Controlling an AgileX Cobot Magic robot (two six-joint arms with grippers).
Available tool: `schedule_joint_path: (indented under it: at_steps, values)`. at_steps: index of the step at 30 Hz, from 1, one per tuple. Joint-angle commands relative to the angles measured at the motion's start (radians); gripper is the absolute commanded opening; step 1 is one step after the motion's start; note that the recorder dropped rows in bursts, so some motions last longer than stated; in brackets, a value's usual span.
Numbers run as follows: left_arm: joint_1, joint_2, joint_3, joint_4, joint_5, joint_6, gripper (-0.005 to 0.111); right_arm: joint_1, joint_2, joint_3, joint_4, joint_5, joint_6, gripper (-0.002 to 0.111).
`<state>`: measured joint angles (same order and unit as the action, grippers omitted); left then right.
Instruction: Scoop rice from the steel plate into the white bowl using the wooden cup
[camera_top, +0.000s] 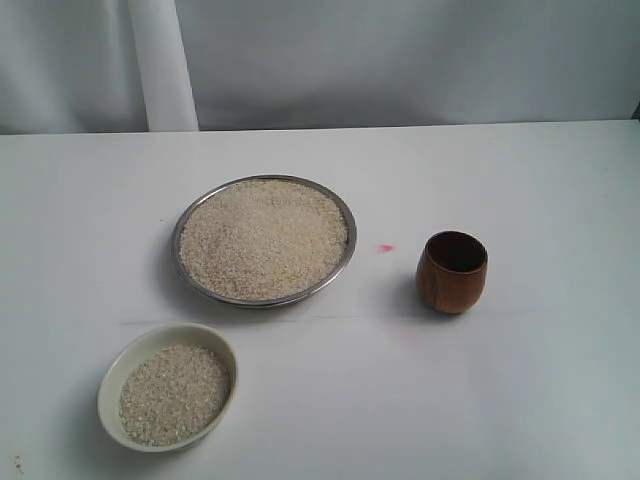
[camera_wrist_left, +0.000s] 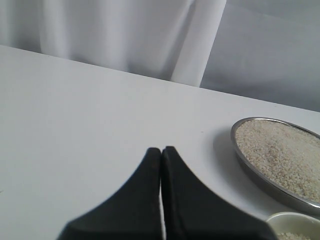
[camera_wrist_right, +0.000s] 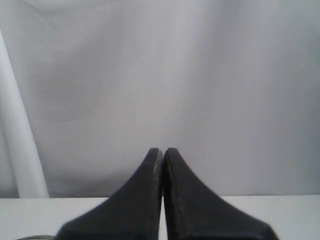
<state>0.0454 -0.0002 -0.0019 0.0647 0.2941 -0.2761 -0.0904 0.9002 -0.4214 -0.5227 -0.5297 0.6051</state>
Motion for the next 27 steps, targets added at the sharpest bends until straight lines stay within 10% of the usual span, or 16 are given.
schedule_joint_path:
  at_steps: [1, 14, 27]
  values:
    - [-0.003, 0.000, 0.002, -0.006, -0.008, -0.004, 0.000, 0.001, 0.026, -0.005, -0.099, -0.111, 0.002, 0.000]
    - [-0.003, 0.000, 0.002, -0.006, -0.008, -0.001, 0.000, 0.023, 0.086, -0.006, 0.168, -0.056, -0.195, 0.000]
    - [-0.003, 0.000, 0.002, -0.006, -0.008, -0.001, 0.000, 0.381, 0.169, -0.007, 0.720, 0.000, -0.850, 0.006]
